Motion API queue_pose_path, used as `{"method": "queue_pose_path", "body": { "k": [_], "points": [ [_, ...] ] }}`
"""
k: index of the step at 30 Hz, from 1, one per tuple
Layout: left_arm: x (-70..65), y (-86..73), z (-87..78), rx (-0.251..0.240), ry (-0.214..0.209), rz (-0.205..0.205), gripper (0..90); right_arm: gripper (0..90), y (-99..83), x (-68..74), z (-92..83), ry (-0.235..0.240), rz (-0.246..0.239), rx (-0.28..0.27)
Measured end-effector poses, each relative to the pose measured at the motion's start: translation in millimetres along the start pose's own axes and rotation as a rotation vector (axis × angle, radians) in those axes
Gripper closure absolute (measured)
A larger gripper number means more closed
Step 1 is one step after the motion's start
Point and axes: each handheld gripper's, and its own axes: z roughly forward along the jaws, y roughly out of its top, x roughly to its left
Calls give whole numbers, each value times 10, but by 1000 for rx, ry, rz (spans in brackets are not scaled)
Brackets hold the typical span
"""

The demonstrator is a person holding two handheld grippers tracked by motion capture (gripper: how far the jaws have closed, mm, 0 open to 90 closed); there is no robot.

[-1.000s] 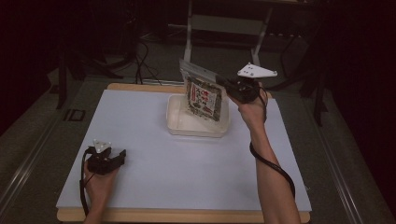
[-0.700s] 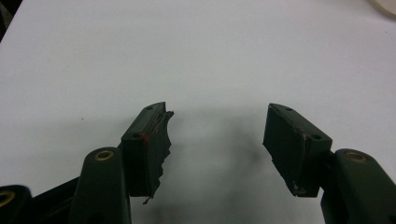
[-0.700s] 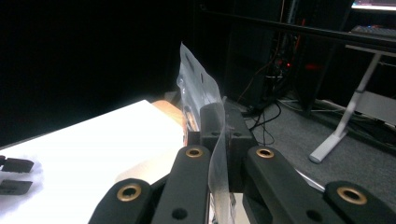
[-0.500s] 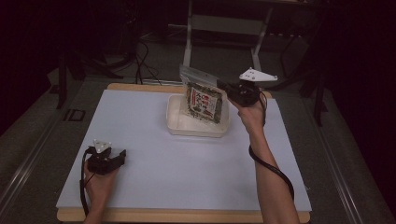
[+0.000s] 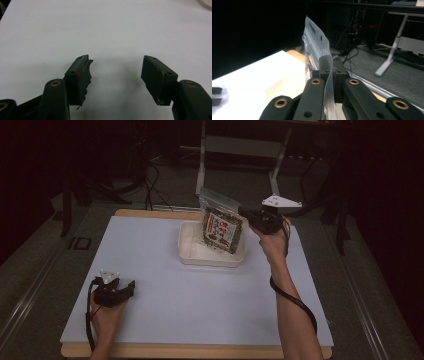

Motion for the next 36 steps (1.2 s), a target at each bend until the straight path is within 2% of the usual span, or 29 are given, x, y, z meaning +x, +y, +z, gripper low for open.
{"method": "queue_pose_path", "body": {
  "k": [6,10,14,18,20,23,27,28,33,36],
  "points": [
    [-1,-1,0,-1,1,0,401,891,63,38,36,-44,-63,58],
    [1,0,-1,-2,-1,-2,399,871,72,-2,60,-89,-53,84],
    [5,0,0,0,-3,-3,398,832,84,-16,70,-131,-73,116],
    [2,0,-1,-1,-2,-2,398,748,70,-25,88,-148,-65,116],
    [3,0,-1,0,-3,-3,398,669,61,-22,97,-155,-63,119],
    [2,0,0,1,-3,-2,398,596,41,-21,106,-175,-71,134],
    [3,0,0,1,-3,-2,398,525,20,-43,91,-181,-47,127],
    [3,0,0,1,-4,-1,398,469,8,-64,69,-180,-33,128],
    [-1,0,3,2,-3,1,398,383,-22,-71,8,-165,-21,129],
    [-3,0,5,2,-3,2,397,371,-56,-78,-16,-164,-22,150]
  ]
}}
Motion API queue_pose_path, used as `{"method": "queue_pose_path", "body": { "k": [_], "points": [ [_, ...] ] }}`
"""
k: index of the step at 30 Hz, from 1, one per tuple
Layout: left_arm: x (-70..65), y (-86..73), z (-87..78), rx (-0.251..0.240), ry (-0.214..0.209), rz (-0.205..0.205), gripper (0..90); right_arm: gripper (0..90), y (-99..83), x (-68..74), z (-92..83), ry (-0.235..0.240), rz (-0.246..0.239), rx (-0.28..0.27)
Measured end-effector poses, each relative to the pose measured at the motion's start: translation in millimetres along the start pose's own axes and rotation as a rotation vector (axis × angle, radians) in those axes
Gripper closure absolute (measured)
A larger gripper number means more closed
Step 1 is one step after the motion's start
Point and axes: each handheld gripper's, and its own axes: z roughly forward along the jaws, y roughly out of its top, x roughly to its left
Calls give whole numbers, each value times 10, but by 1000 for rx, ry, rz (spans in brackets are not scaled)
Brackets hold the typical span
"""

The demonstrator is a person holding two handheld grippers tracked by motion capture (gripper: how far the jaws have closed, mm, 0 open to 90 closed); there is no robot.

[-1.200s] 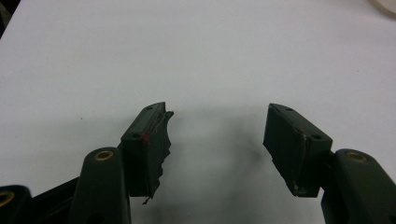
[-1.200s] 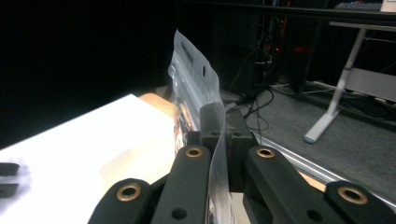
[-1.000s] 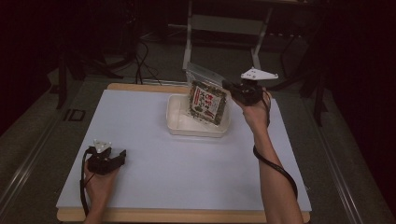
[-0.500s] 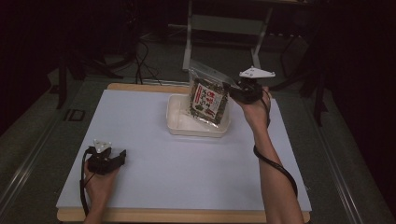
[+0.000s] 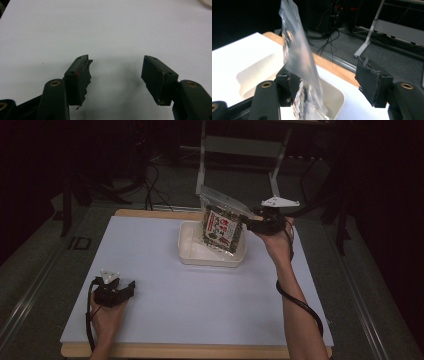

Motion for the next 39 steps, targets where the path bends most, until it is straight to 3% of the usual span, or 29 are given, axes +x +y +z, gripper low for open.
{"method": "queue_pose_path", "body": {
  "k": [8,17,28,39],
  "points": [
    [1,1,2,3,0,0,397,435,-128,-101,41,-59,65,55],
    [8,2,-2,3,-2,-1,396,479,-185,-112,69,-99,85,88],
    [7,2,-1,1,0,-6,396,424,-299,-81,-48,-44,66,61],
    [8,0,-9,-15,-5,-23,395,423,-435,75,-265,36,-1,78]
  ]
}}
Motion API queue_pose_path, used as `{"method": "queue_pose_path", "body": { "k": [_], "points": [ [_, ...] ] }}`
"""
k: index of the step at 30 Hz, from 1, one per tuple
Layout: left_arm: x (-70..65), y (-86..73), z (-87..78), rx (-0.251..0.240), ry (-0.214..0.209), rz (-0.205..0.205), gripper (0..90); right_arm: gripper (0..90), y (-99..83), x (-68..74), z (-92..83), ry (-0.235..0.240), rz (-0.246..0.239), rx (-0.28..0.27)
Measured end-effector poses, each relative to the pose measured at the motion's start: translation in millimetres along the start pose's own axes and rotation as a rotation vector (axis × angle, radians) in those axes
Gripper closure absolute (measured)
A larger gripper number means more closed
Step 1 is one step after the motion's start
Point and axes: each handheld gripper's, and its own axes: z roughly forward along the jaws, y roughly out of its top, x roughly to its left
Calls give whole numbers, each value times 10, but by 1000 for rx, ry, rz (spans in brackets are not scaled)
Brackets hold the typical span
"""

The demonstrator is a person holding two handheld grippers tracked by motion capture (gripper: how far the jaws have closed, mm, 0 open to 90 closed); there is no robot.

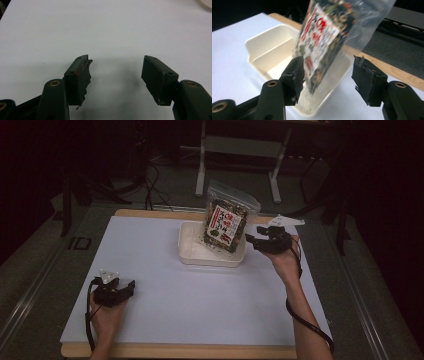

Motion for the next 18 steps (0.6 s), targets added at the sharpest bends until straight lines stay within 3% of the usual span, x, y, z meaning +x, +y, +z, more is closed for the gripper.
{"method": "queue_pose_path", "body": {
  "k": [7,18],
  "points": [
    [3,0,-6,-5,1,-4,395,425,-110,160,-99,35,-62,34],
    [11,0,-14,-3,6,-14,396,429,-348,401,-209,93,-85,71]
  ]
}}
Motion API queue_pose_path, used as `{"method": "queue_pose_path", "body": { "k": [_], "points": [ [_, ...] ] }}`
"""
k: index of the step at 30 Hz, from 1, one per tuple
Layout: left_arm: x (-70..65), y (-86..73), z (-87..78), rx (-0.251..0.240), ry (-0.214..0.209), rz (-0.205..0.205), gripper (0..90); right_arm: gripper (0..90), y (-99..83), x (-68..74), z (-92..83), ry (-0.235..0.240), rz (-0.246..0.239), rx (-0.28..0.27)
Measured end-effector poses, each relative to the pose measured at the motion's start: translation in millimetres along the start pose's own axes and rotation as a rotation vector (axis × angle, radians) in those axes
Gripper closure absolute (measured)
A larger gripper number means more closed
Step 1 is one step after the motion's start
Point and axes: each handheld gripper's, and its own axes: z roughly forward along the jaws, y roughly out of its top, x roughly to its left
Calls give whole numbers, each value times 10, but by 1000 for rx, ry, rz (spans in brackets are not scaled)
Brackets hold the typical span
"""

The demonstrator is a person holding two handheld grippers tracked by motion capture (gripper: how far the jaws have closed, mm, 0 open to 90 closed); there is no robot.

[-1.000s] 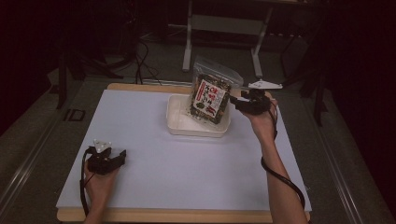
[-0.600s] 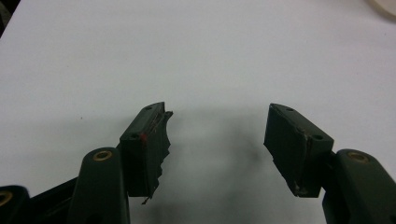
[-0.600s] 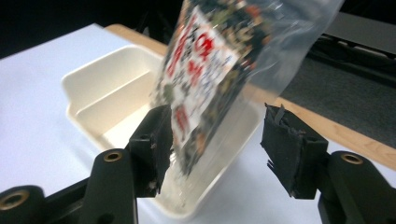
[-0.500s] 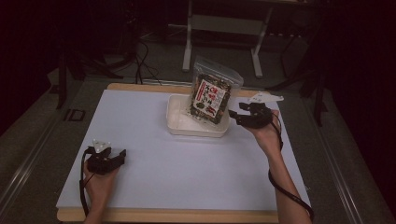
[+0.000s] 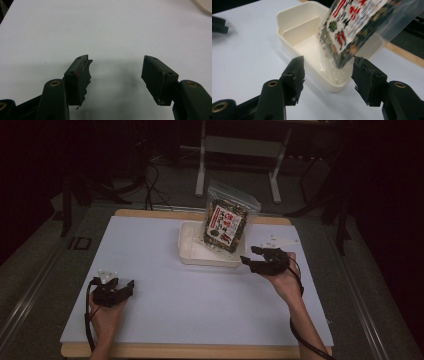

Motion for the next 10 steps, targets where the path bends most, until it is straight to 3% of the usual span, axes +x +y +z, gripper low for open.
{"method": "queue_pose_path", "body": {
  "k": [4,6,10],
  "points": [
    [-8,-1,5,16,21,9,396,427,-165,45,16,1,0,16],
    [-12,-2,0,13,43,11,395,424,-304,34,38,-28,-1,36],
    [-11,-3,0,11,83,14,330,401,-677,-74,100,-97,59,74]
  ]
}}
